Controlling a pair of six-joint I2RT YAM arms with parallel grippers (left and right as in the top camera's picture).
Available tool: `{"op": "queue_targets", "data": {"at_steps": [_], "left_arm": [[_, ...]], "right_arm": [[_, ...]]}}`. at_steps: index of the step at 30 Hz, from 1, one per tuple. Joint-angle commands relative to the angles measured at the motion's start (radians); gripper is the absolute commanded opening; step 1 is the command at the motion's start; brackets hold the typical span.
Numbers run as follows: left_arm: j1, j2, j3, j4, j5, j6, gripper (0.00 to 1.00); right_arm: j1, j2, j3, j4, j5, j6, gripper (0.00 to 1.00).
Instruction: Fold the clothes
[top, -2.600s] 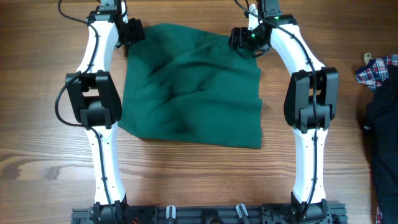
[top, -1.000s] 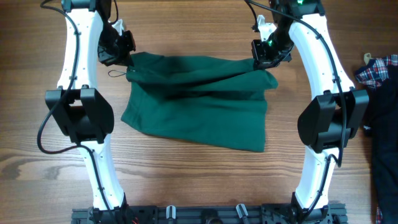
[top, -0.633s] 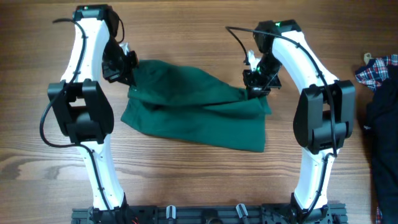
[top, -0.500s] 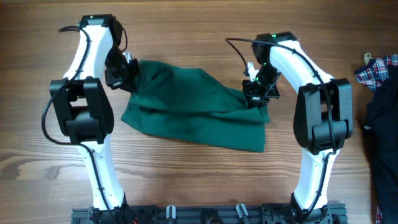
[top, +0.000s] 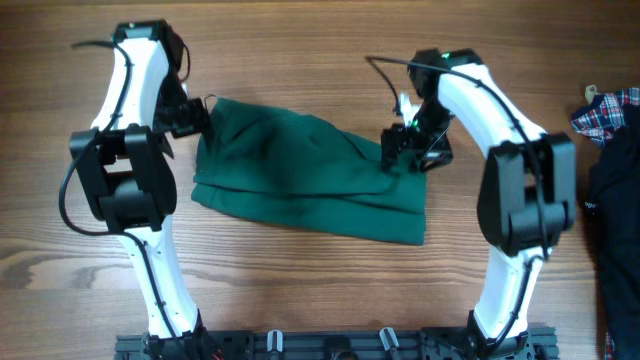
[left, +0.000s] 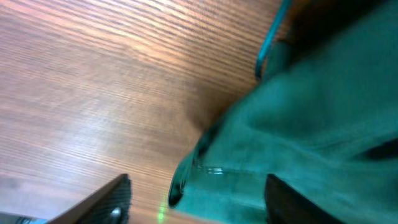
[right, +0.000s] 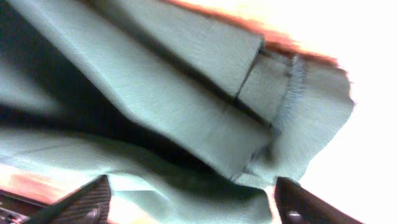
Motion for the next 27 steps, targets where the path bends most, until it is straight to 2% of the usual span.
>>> {"op": "queue_targets", "data": {"at_steps": [1, 3, 5, 9, 11, 14, 20, 21, 22, 24, 27], "left_arm": [[-0.004, -0.043, 0.124, -0.027, 0.054, -0.027, 0.71], [-0.033, -0.056, 0.135, -0.008, 0.163, -0.027, 0.68], [-0.083, -0.055, 0.131, -0.008, 0.174, -0.02, 0.66], [-0.205, -0.055, 0.064, 0.036, 0.17, -0.02, 0.61], [-0.245, -0.055, -0.001, 0.059, 0.135, -0.02, 0.61], [-0.244, -0.055, -0.063, 0.092, 0.114, -0.021, 0.6], [-0.24, -0.055, -0.09, 0.109, 0.114, -0.021, 0.59], [-0.24, -0.055, -0.09, 0.11, 0.114, -0.021, 0.58], [-0.24, -0.055, -0.09, 0.113, 0.114, -0.021, 0.58], [-0.24, -0.055, -0.09, 0.116, 0.114, -0.02, 0.55], [-0.24, -0.055, -0.09, 0.115, 0.114, -0.02, 0.37]], "right_arm": [[0.002, -0.129, 0.035, 0.0, 0.006, 0.0, 0.92], [0.002, -0.151, 0.035, 0.008, 0.006, 0.019, 0.95], [0.002, -0.148, 0.033, 0.01, 0.006, 0.02, 0.97], [0.002, -0.148, 0.018, 0.025, 0.054, 0.097, 0.89], [0.002, -0.148, -0.026, 0.05, 0.059, 0.126, 0.79], [0.002, -0.148, -0.141, 0.134, 0.023, 0.129, 0.72], [0.003, -0.148, -0.32, 0.283, -0.06, 0.148, 0.67], [0.003, -0.148, -0.326, 0.297, -0.059, 0.148, 0.56], [0.001, -0.148, -0.326, 0.311, -0.059, 0.148, 0.34], [-0.008, -0.15, -0.317, 0.362, -0.058, 0.147, 0.04], [-0.047, -0.15, -0.288, 0.395, -0.044, 0.117, 0.04]]}}
